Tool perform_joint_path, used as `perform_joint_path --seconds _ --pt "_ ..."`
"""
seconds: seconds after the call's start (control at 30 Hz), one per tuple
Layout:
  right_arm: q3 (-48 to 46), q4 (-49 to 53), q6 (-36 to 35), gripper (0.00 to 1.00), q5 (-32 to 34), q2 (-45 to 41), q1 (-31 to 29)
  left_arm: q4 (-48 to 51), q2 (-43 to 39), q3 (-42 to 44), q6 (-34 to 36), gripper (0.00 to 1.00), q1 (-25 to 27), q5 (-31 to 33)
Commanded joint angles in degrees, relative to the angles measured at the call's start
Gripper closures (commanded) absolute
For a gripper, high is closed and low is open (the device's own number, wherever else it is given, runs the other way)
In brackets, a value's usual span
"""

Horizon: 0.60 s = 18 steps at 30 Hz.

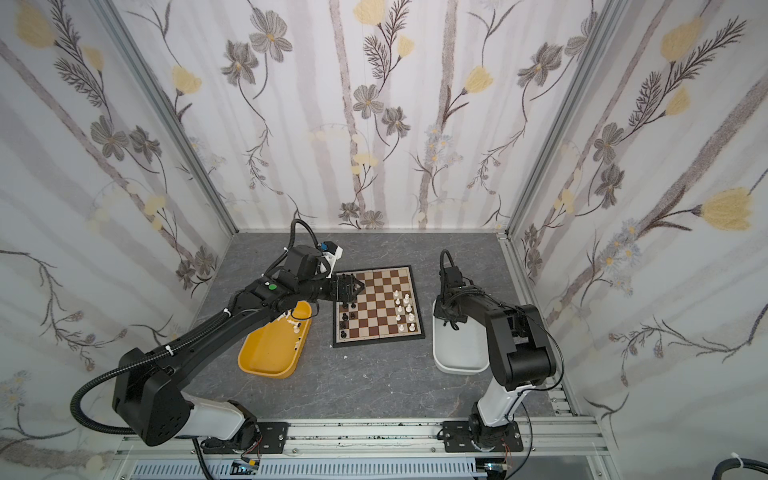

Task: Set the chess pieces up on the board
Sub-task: 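Lower the open right gripper into the white tray toward a black pawn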

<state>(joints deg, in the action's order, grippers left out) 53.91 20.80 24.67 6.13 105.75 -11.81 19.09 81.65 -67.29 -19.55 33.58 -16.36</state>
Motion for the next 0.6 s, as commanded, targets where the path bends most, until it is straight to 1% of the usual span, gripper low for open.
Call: perform_joint_path --seconds 0.0,0.1,0.23,0.3,0.57 --pt "-0.6 -1.1 0.8 0.92 0.0 -2.0 0.2 -1.6 -0.2 0.1 -0.3 0.03 0.0 -0.3" --pt "-1.7 -1.7 1.1 0.95 -1.4 -4.3 0.7 -1.7 0.2 0.1 -0.5 0.03 -0.1 -0.8" --pt "-2.7 -1.6 1.0 0.97 -1.3 -6.7 1.3 -2.2 0.7 0.2 -1.1 0.03 0.0 -1.3" --pt "-3.5 -1.6 1.2 0.95 -1.8 -8.1 1.4 -2.4 1.0 0.2 -1.2 0.03 0.0 -1.7" --pt "-6.7 -4.3 2.1 0.96 -7.1 -12.0 4.2 -2.0 6.1 -2.2 -3.4 0.05 0.6 -8.0"
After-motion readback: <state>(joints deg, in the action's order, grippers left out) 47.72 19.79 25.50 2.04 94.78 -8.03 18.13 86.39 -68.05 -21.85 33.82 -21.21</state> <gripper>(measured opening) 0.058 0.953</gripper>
